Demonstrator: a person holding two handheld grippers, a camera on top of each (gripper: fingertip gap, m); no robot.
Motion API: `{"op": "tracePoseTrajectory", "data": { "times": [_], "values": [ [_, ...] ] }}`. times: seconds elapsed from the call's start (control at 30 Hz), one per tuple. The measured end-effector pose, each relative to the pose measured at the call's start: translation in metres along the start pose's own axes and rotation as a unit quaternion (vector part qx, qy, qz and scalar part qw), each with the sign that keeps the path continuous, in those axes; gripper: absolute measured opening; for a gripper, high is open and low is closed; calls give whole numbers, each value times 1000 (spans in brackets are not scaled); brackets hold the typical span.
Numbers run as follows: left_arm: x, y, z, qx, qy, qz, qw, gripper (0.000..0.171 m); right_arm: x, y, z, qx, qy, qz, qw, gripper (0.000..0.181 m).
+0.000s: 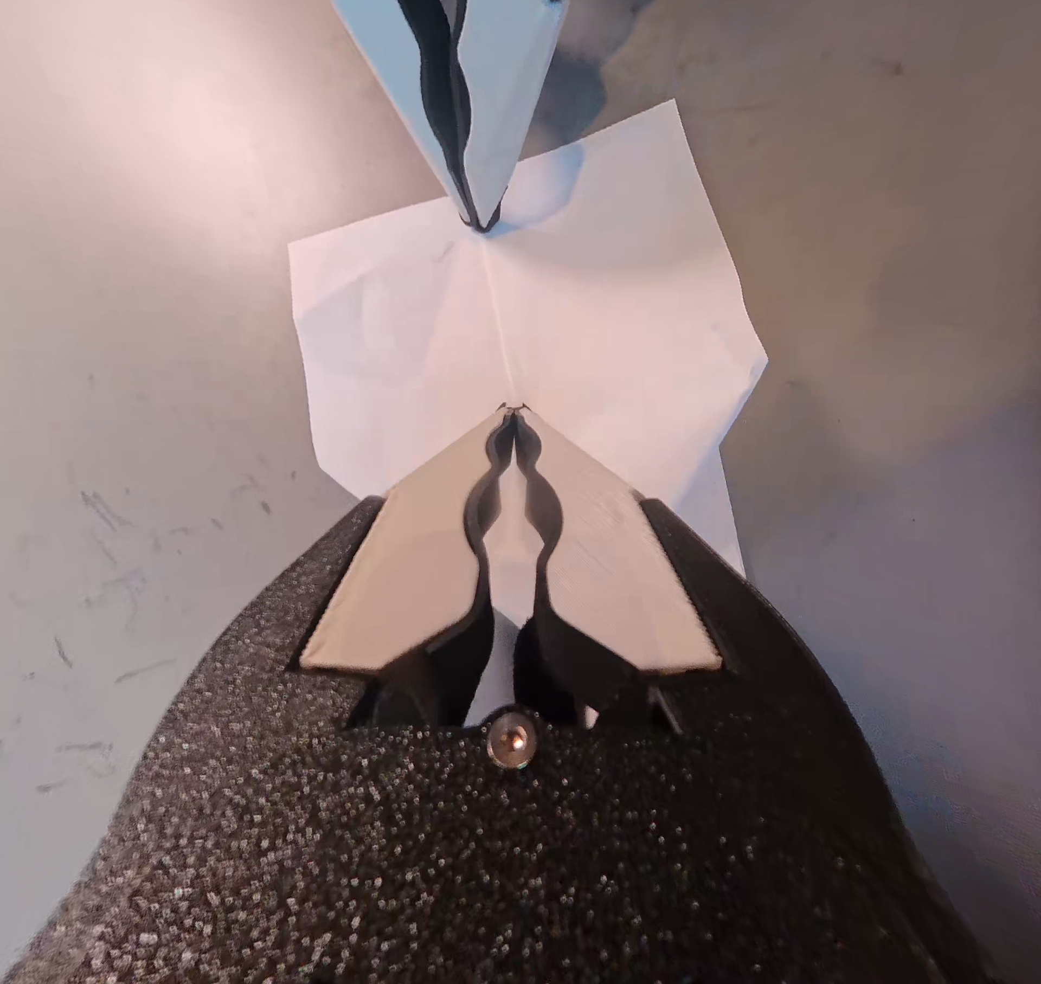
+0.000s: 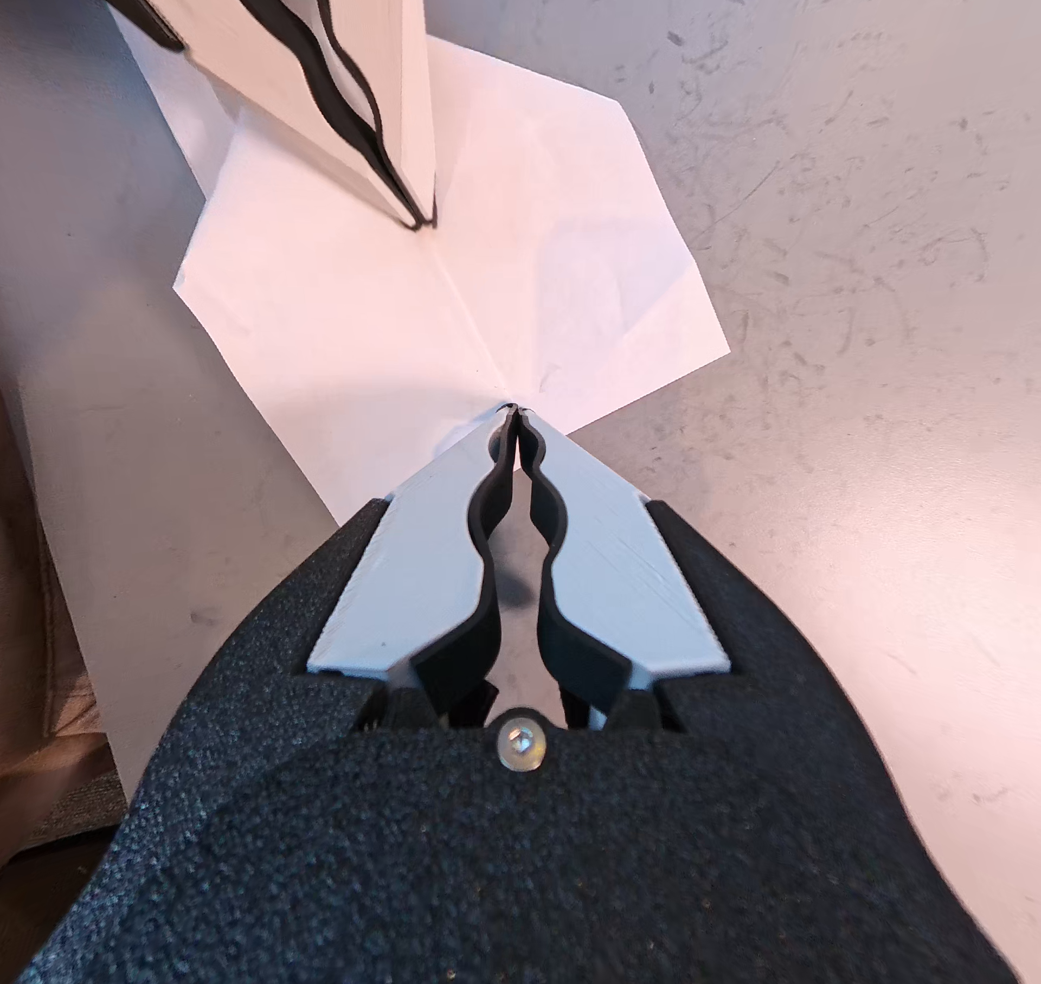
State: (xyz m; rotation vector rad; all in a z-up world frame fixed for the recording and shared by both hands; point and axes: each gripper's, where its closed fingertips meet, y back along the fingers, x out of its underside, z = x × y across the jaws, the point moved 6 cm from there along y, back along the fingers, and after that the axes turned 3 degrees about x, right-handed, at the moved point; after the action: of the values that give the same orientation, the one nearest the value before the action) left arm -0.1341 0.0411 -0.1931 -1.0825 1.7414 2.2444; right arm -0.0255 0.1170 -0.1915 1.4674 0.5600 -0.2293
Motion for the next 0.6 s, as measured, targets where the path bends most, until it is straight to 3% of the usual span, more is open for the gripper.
{"op": "tracePoseTrajectory", "data": {
  "times": [0.27, 0.6],
  "values": [
    [25, 18, -4, 7, 40, 6, 999, 0, 0, 0, 0, 3, 1, -1, 1000, 0],
    [53, 39, -24, -34, 35, 3, 999, 0, -1, -1, 0, 3, 3, -4, 1000, 0]
  ]
}}
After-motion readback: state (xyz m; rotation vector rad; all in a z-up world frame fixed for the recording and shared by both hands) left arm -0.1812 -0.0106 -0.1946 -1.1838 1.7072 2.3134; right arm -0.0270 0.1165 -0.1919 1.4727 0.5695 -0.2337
